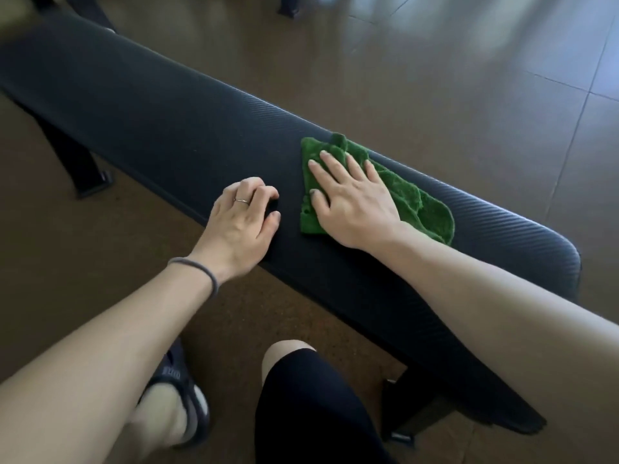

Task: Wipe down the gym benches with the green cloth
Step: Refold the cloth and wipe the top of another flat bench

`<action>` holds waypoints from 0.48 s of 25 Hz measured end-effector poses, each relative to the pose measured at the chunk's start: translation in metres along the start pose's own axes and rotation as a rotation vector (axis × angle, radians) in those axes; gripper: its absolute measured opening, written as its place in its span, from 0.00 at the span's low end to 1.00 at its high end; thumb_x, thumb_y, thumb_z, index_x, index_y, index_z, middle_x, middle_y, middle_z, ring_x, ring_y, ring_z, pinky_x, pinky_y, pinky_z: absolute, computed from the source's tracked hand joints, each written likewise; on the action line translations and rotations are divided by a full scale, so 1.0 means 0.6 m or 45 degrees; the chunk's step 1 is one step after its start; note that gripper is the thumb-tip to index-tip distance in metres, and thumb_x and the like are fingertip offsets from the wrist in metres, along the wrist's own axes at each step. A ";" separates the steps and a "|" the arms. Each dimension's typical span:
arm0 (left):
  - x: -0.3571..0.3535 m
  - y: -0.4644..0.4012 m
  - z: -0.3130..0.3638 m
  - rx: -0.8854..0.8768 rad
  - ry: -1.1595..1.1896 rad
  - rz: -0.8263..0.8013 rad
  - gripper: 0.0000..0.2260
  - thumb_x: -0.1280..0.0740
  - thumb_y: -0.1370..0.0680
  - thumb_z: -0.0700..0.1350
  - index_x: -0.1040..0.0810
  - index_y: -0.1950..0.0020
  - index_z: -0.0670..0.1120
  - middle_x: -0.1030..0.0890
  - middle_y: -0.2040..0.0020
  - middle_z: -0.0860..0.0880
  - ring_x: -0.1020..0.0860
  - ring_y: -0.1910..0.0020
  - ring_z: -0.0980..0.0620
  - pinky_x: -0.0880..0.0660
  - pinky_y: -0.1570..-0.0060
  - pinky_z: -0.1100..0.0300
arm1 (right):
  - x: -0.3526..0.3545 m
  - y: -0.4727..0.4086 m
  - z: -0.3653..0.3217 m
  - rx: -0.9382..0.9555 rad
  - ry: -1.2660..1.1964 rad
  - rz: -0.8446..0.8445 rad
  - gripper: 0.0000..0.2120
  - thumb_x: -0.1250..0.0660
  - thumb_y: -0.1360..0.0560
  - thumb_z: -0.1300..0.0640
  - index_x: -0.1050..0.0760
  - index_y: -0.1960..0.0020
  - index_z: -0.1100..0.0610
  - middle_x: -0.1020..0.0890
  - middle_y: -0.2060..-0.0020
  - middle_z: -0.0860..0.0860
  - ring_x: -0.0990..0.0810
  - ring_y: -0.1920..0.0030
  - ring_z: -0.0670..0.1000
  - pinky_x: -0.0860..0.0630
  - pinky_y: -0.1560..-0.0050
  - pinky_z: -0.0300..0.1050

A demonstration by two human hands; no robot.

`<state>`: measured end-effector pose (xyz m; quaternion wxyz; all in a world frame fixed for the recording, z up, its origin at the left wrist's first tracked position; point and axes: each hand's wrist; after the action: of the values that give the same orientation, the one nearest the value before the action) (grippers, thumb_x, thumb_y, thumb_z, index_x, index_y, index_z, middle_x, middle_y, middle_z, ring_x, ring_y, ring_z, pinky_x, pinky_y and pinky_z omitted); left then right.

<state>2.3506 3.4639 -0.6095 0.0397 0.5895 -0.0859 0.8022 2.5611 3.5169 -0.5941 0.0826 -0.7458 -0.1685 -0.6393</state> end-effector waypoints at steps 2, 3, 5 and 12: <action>0.009 0.004 -0.016 -0.065 0.006 -0.093 0.19 0.45 0.15 0.53 0.32 0.27 0.47 0.35 0.28 0.48 0.38 0.28 0.44 0.38 0.26 0.47 | 0.001 0.029 -0.013 -0.013 -0.005 0.013 0.30 0.56 0.16 0.40 0.49 0.16 0.47 0.49 0.16 0.48 0.53 0.16 0.56 0.55 0.18 0.58; 0.013 0.006 -0.024 -0.102 -0.004 -0.126 0.20 0.45 0.15 0.54 0.33 0.25 0.47 0.36 0.27 0.48 0.38 0.27 0.45 0.38 0.25 0.47 | -0.002 0.066 -0.024 0.008 0.003 0.031 0.31 0.56 0.16 0.40 0.48 0.16 0.48 0.47 0.16 0.49 0.51 0.17 0.57 0.54 0.18 0.59; 0.019 0.009 -0.035 -0.181 -0.029 -0.163 0.24 0.49 0.16 0.57 0.34 0.24 0.48 0.37 0.27 0.49 0.38 0.26 0.45 0.36 0.25 0.46 | -0.009 0.150 -0.057 0.075 0.022 0.048 0.32 0.55 0.17 0.40 0.46 0.16 0.50 0.46 0.16 0.50 0.50 0.17 0.59 0.52 0.18 0.61; 0.049 -0.044 -0.086 -0.215 -0.160 -0.106 0.23 0.48 0.16 0.55 0.30 0.27 0.44 0.30 0.30 0.43 0.31 0.30 0.38 0.35 0.29 0.43 | -0.008 0.078 -0.082 0.071 -0.013 -0.026 0.28 0.56 0.15 0.43 0.50 0.15 0.46 0.50 0.16 0.46 0.54 0.16 0.56 0.57 0.18 0.58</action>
<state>2.2980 3.4981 -0.5942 0.1171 0.6363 -0.1311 0.7511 2.5318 3.4561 -0.5859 0.0958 -0.7447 -0.1944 -0.6312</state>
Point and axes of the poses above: each hand's wrist, its own y-axis away from the middle knuckle, its own x-axis out of the back of the hand, z = x × y
